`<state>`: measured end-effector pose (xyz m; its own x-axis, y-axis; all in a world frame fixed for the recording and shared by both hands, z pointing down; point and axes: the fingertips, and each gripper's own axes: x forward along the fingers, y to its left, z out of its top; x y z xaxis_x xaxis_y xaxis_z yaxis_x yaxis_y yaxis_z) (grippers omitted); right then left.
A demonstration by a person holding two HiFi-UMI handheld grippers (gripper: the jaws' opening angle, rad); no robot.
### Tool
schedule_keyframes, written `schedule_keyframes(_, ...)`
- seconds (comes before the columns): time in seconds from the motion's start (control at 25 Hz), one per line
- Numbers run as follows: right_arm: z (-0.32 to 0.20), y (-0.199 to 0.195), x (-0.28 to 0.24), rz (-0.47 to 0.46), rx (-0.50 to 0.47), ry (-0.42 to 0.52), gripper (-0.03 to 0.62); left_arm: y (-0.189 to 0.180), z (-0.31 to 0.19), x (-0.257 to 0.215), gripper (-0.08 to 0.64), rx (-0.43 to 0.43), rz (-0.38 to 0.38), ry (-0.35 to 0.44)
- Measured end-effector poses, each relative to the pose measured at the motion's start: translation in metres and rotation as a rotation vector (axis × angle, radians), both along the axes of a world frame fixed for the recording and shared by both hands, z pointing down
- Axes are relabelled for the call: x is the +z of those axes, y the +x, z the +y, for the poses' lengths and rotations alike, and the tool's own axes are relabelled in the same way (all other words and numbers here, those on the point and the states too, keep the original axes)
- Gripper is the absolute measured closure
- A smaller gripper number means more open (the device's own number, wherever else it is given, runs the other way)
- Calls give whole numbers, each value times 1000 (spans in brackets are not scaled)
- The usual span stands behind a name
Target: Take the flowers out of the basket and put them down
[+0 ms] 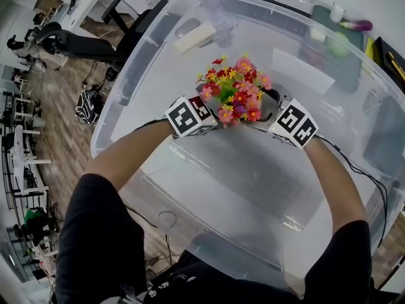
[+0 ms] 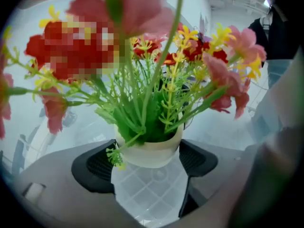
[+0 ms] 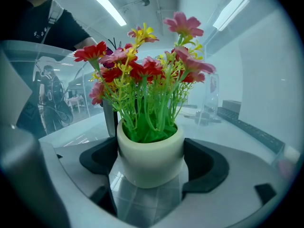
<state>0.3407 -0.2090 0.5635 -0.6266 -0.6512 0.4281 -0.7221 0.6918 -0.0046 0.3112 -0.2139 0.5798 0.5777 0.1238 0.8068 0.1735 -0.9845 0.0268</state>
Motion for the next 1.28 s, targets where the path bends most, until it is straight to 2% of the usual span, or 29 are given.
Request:
schedule_keyframes(0.72, -1, -1, 0, -6, 7, 5, 155, 8, 1, 5, 126, -6, 47, -33)
schedule_keyframes(1.28, 10, 3, -5, -46, 25, 10, 155, 10, 11, -1, 126, 17, 20, -22)
